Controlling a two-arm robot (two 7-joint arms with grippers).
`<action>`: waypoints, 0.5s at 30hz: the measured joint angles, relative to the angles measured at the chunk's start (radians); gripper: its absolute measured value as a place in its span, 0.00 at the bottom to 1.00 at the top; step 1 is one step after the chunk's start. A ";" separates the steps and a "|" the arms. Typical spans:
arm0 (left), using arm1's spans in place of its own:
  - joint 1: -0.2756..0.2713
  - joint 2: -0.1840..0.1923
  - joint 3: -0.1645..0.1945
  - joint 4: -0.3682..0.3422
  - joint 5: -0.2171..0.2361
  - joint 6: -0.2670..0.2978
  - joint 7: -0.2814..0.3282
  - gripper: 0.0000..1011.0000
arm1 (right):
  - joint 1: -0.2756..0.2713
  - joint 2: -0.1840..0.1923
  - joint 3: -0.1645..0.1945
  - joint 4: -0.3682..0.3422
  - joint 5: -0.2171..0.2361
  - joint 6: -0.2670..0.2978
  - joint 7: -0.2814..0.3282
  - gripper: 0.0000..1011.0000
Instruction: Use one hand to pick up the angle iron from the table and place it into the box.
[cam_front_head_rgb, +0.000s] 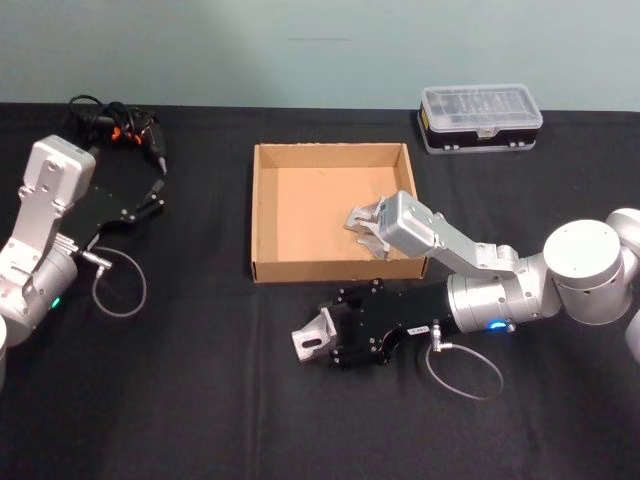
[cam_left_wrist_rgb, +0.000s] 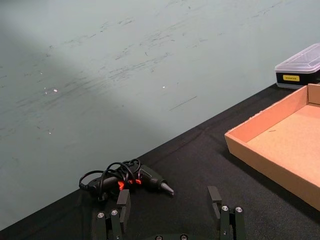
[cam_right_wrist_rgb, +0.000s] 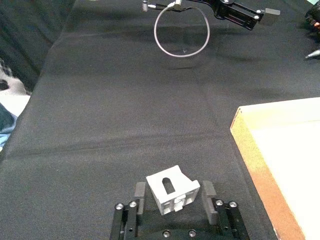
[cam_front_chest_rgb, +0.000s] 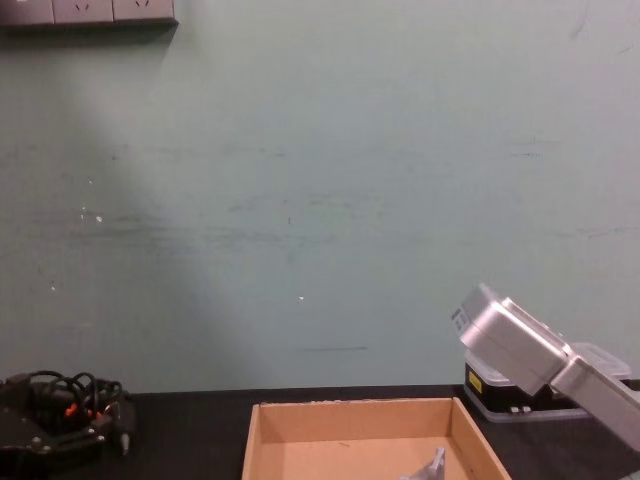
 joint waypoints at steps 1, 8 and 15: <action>0.000 0.000 0.000 0.000 0.000 0.000 0.000 0.99 | 0.000 0.000 0.000 0.000 0.000 0.000 0.000 0.67; 0.000 0.000 0.000 0.000 0.000 0.000 0.000 0.99 | -0.002 -0.004 0.002 0.002 -0.001 -0.003 -0.001 0.50; 0.000 0.000 0.000 0.000 0.000 0.000 0.000 0.99 | -0.003 -0.005 0.003 0.003 -0.001 -0.003 -0.001 0.48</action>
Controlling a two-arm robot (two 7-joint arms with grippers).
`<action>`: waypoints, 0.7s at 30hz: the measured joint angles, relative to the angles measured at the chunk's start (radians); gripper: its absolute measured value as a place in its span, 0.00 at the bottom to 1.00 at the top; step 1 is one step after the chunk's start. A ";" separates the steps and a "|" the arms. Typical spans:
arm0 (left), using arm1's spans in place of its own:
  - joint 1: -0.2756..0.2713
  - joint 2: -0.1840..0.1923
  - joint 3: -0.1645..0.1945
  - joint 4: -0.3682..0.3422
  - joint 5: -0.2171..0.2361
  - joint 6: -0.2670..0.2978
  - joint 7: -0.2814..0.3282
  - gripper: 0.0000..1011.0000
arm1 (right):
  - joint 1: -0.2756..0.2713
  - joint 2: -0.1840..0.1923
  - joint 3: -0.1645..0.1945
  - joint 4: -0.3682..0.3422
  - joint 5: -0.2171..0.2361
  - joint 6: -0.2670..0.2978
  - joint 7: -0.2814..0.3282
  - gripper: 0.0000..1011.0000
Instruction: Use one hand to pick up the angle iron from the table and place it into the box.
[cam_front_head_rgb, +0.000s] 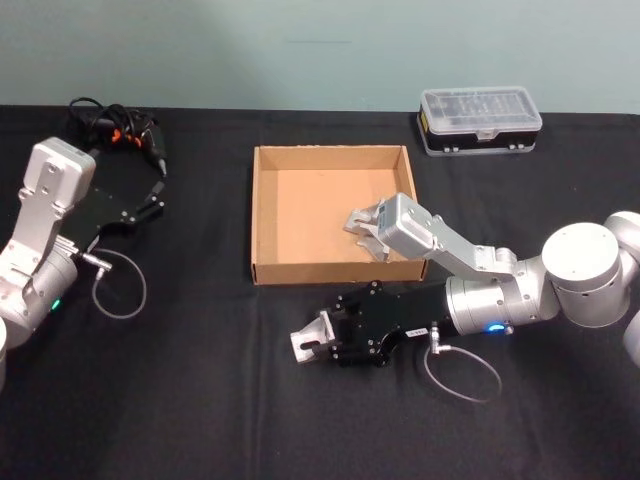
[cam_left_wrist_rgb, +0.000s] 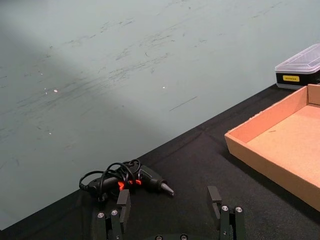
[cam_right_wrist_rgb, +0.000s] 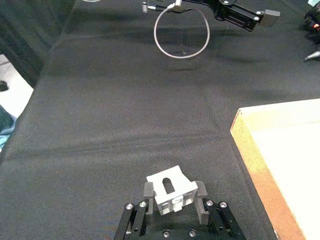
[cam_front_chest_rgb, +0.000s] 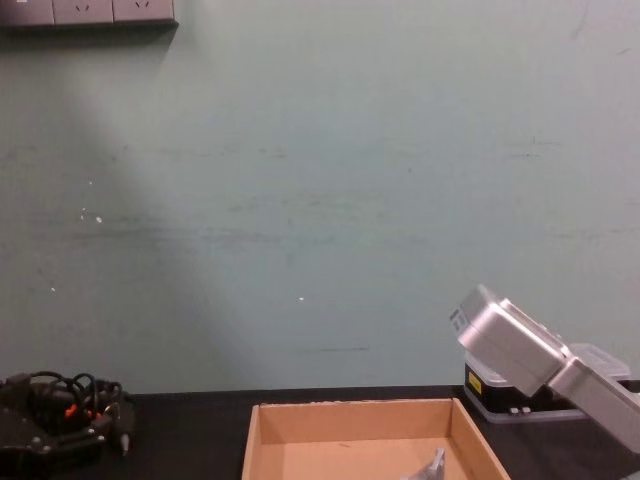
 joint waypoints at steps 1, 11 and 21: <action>0.000 0.000 0.000 0.000 0.000 0.000 0.000 0.99 | 0.000 0.000 0.000 0.000 0.000 0.000 0.000 0.47; 0.000 0.000 0.000 0.000 0.000 0.000 0.000 0.99 | 0.005 0.023 0.023 -0.041 0.021 0.002 0.005 0.48; 0.000 0.000 0.000 0.000 0.000 0.000 0.000 0.99 | 0.013 0.061 0.103 -0.122 0.051 -0.003 -0.077 0.47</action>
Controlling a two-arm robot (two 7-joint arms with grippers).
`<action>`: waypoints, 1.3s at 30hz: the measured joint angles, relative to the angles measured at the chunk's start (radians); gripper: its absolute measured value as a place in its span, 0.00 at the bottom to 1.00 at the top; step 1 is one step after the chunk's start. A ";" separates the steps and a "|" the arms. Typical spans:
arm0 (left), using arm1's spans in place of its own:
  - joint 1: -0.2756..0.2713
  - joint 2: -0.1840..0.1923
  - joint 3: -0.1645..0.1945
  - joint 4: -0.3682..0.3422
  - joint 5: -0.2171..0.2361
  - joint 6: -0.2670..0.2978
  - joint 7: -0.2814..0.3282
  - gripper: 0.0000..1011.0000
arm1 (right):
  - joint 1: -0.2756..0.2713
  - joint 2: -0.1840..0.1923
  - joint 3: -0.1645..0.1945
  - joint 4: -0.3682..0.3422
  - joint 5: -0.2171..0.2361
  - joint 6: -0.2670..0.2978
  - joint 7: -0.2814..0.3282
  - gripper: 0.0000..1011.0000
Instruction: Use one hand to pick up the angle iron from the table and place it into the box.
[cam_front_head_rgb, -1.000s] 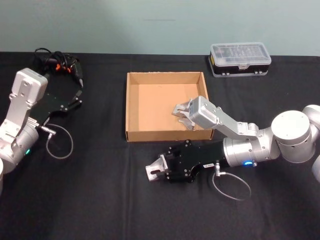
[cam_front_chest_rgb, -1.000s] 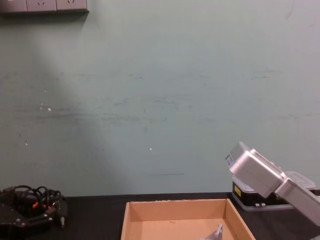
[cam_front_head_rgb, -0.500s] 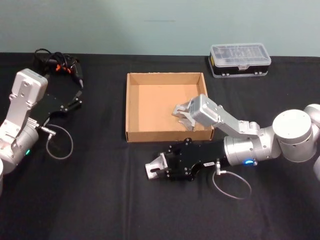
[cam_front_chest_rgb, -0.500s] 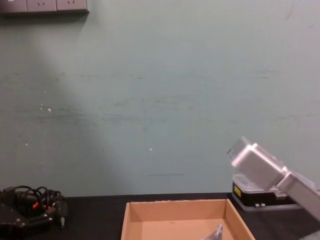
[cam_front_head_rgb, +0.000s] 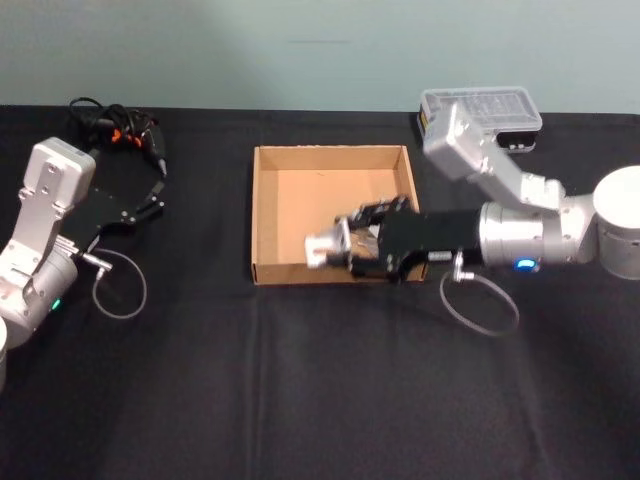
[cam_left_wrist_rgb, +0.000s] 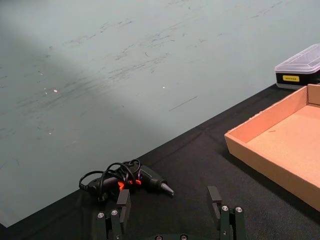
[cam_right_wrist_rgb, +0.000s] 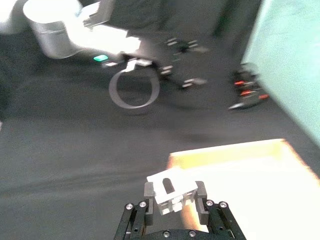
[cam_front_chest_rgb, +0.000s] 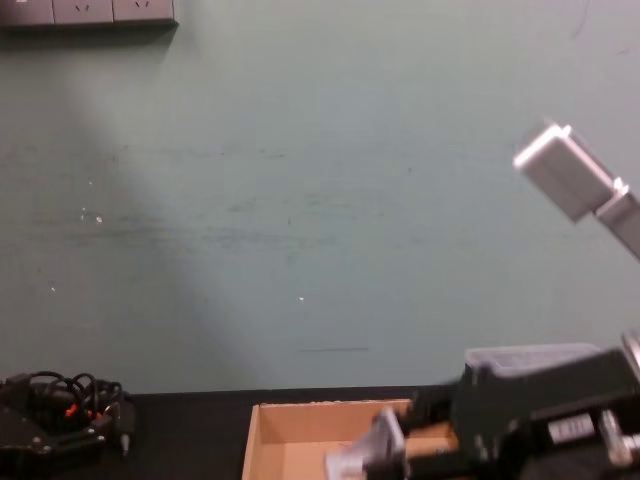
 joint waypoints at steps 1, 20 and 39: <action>0.000 0.000 0.000 0.000 0.000 0.000 0.000 0.99 | 0.002 -0.003 0.013 0.002 -0.001 -0.001 -0.024 0.47; 0.000 0.000 0.000 0.000 0.000 0.000 0.000 0.99 | 0.078 -0.178 0.054 0.288 -0.085 -0.057 -0.150 0.47; 0.000 0.000 0.000 0.000 0.000 0.000 0.000 0.99 | 0.113 -0.262 0.051 0.423 -0.147 -0.082 -0.135 0.47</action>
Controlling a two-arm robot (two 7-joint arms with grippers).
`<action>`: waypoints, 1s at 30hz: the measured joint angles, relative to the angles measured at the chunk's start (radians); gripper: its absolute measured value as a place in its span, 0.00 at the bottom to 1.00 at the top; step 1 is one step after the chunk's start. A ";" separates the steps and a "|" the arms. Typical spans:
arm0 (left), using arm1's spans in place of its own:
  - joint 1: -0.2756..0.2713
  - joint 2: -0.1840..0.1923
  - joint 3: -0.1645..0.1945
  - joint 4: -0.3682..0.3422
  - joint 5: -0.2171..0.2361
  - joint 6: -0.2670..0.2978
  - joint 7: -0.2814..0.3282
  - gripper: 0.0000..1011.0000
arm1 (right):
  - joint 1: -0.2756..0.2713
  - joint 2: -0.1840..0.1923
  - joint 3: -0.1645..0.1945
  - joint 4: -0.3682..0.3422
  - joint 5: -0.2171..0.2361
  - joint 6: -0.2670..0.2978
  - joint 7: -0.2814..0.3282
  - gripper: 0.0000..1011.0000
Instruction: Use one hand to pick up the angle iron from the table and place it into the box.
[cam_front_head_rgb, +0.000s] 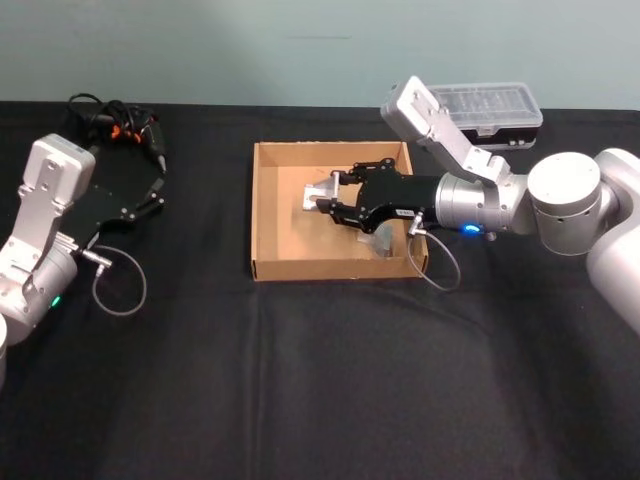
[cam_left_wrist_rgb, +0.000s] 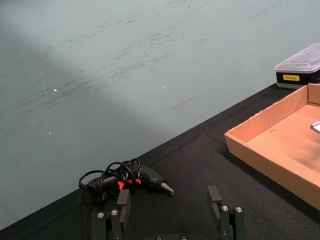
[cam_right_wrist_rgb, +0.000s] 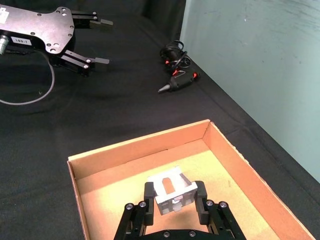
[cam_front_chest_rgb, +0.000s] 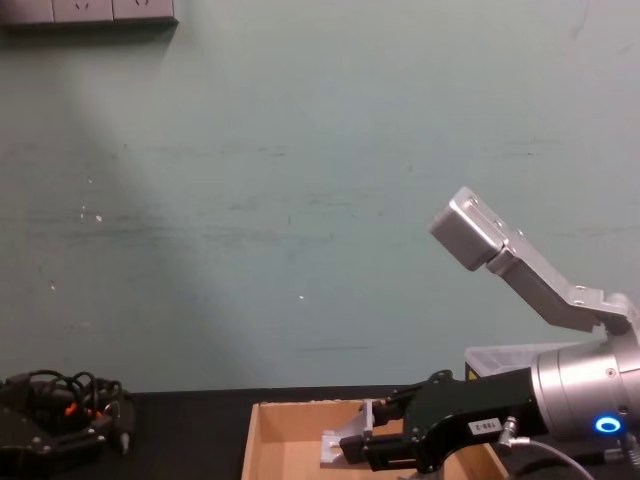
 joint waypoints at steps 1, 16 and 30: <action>0.000 0.000 0.000 0.000 0.000 0.000 0.000 0.99 | 0.000 -0.002 0.002 0.002 -0.002 0.000 0.002 0.47; 0.000 0.000 0.000 0.000 0.000 0.000 0.000 0.99 | -0.016 -0.008 0.017 -0.002 -0.019 0.014 0.015 0.49; 0.000 0.000 0.000 0.000 0.000 0.000 0.000 0.99 | -0.029 -0.007 0.027 -0.022 -0.028 0.022 0.013 0.88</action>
